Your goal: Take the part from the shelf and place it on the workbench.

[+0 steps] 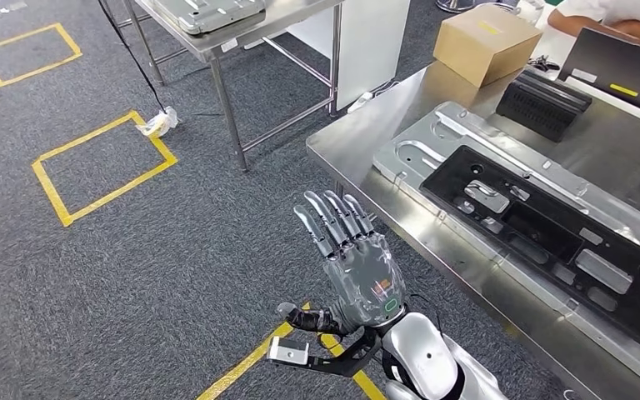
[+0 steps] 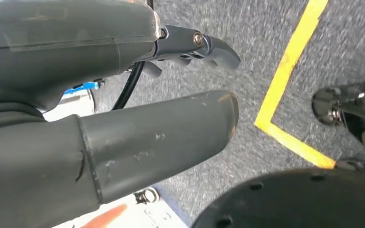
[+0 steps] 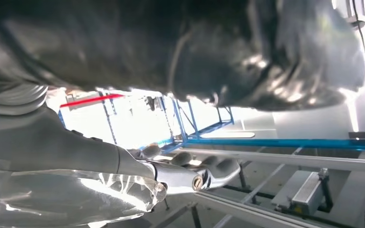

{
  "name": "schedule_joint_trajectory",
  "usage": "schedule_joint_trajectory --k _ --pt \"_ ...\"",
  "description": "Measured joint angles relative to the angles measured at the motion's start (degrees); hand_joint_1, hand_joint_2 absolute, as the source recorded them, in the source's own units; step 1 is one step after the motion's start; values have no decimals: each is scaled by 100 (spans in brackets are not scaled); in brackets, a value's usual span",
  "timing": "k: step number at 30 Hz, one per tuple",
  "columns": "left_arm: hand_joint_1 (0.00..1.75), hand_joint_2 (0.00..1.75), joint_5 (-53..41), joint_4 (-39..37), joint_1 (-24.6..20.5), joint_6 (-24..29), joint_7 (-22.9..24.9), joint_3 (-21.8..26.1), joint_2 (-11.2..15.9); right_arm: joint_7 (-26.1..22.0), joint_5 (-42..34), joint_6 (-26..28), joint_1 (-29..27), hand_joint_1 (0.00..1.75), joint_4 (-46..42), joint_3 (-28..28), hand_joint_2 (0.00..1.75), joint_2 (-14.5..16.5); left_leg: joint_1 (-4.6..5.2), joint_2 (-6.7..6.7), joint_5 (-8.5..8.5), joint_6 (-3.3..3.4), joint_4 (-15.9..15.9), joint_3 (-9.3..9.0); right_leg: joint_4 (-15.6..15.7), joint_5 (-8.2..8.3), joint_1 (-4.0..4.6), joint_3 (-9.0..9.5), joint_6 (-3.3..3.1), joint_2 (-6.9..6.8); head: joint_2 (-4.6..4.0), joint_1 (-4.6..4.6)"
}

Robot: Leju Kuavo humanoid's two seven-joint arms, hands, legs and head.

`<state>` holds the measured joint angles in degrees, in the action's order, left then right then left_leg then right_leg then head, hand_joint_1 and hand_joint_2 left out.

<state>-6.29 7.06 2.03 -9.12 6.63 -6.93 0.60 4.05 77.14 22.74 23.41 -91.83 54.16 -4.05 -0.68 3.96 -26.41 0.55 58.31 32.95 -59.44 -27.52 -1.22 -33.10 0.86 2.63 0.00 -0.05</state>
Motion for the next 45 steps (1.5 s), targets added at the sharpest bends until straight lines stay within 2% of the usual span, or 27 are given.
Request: schedule_joint_trajectory --k 2,3,6,7,8,10,12,14,16,18,20,22,23,24,27,29,31,33,35,37,38,39,40,42,43,44,45 --pt "0 0 0 0 7 9 18 0 -1 13 -1 11 -40 0 17 5 0 -2 -16 -81 -63 -65 91 46 54 22 -2 32 -98 -107 0 -10" --pt "0 0 -1 0 6 18 32 0 -1 19 -15 27 -86 0 26 5 0 -5 -18 -162 -177 -89 278 134 83 31 -8 52 -144 -170 0 -18" --pt "0 0 -23 0 4 74 59 -1 -11 27 -175 144 -430 0 43 -10 0 -55 -26 -324 -656 -136 1311 646 98 11 27 79 -216 -381 0 -35" --pt "0 0 -36 0 13 102 58 -2 -20 25 -265 206 -615 0 42 -29 0 -92 -28 -335 -701 -145 1534 762 96 -2 38 86 -223 -454 0 -35" --pt "0 0 -44 0 27 136 51 -3 -31 14 -386 277 -824 0 38 -60 0 -139 -29 -350 -643 -146 1559 777 93 -19 46 97 -224 -524 0 -35" --pt "0 0 -45 0 64 208 34 -4 -59 -41 -744 437 -1262 0 37 -155 0 -234 -28 -449 -283 -120 970 469 82 -61 53 135 -203 -641 0 -36" --pt "0 0 -19 0 84 273 25 -4 -91 -106 -1319 666 -1733 0 102 -340 0 -315 15 -649 -55 -62 271 101 71 -109 79 176 -150 -746 0 -32" --pt "0 0 18 0 102 314 35 -4 -126 -36 -1986 1016 -2211 0 279 -566 0 -390 60 -698 -51 -1 46 0 79 -138 104 210 -87 -850 0 -27" --pt "0 0 40 -1 132 337 67 -4 -159 109 -2797 1396 -2663 0 544 -775 0 -467 48 -560 -28 65 4 -8 96 -164 97 263 -18 -923 0 -26" --pt "0 0 37 -2 148 342 114 -5 -188 -36 -3956 1554 -3090 0 972 -1035 0 -538 23 -442 3 140 -60 -46 -88 -337 69 230 45 -720 0 -21" --pt "0 0 -8 -2 145 303 162 -20 -197 -630 -5349 1399 -3405 0 1686 -1301 0 -546 18 -335 20 185 -85 -56 -701 -707 47 -47 72 -400 0 -14" --pt "0 0 -68 -2 146 260 189 -60 -188 -1451 -6609 1101 -3527 0 2760 -1511 0 -424 30 -211 23 198 -80 -43 -1332 -950 45 -374 78 -291 0 -14" --pt "0 0 -86 -2 150 251 191 -86 -185 -1796 -7080 943 -3514 0 3382 -1619 0 -323 36 -141 22 199 -74 -42 -1402 -907 46 -424 72 -274 0 -14" --pt "0 0 -97 -2 153 253 186 -114 -182 -2016 -7468 764 -3458 0 4026 -1752 0 -198 39 -70 22 199 -67 -43 -1258 -759 46 -370 61 -256 0 -14" --pt "0 0 -127 -2 137 294 140 -185 -187 -1887 -8294 79 -3178 0 5767 -2293 0 200 47 121 10 170 -19 -37 -199 -226 44 112 10 9 0 -14" --pt "0 0 -155 -2 125 319 120 -222 -194 -1614 -8592 -260 -3021 0 6558 -2598 87 414 51 216 12 115 0 -9 78 -158 62 232 -20 100 0 -16" --pt "0 0 -191 -2 134 342 121 -267 -199 -1105 -8939 -592 -2866 0 7113 -2858 175 595 47 268 25 50 -3 17 103 -127 69 239 -79 -25 0 -21" --pt "0 0 -232 -2 123 375 126 -318 -205 -356 -9454 -823 -2738 0 7484 -3203 175 754 49 67 -97 0 168 98 156 -95 53 262 -168 -156 0 -28" --pt "0 0 -260 -2 88 395 130 -366 -216 180 -9837 -801 -2674 0 7717 -3587 175 894 41 -220 -446 -46 739 357 178 -93 55 273 -228 -313 0 -38" --pt "0 0 -272 -2 70 397 132 -408 -227 377 -9986 -749 -2630 0 7895 -3890 175 1006 17 -311 -760 -94 1432 678 175 -106 72 270 -244 -488 0 -42" --pt "0 0 -269 -2 69 404 130 -425 -232 390 -10040 -722 -2607 0 7963 -4012 175 1052 6 -331 -780 -109 1576 733 174 -113 78 272 -243 -573 0 -42" --pt "0 0 -261 -2 70 419 128 -435 -238 368 -10116 -697 -2585 0 8008 -4119 175 1095 -1 -359 -693 -117 1496 673 173 -122 80 279 -237 -652 0 -42" --pt "0 0 -248 -2 73 441 127 -442 -245 297 -10216 -677 -2569 0 8037 -4228 175 1135 -4 -418 -523 -115 1196 494 172 -133 81 294 -225 -725 0 -43" --pt "0 0 -226 -2 71 485 127 -449 -263 54 -10426 -694 -2556 0 8069 -4454 175 1208 16 -710 -227 -76 399 37 164 -170 99 339 -180 -861 0 -43" --pt "0 0 -219 -2 72 495 127 -456 -275 -69 -10493 -715 -2551 0 8085 -4563 175 1234 34 -822 -154 -45 132 -108 159 -186 111 361 -149 -920 0 -40" --pt "0 0 -217 -3 77 499 130 -464 -287 -172 -10524 -735 -2537 0 8102 -4656 175 1254 55 -888 -139 -13 2 -165 155 -198 121 379 -118 -977 0 -37" --pt "0 0 -214 -5 83 499 132 -474 -299 -257 -10520 -750 -2519 0 8120 -4727 175 1265 75 -858 -143 16 -14 -155 158 -205 127 394 -88 -1033 0 -35"
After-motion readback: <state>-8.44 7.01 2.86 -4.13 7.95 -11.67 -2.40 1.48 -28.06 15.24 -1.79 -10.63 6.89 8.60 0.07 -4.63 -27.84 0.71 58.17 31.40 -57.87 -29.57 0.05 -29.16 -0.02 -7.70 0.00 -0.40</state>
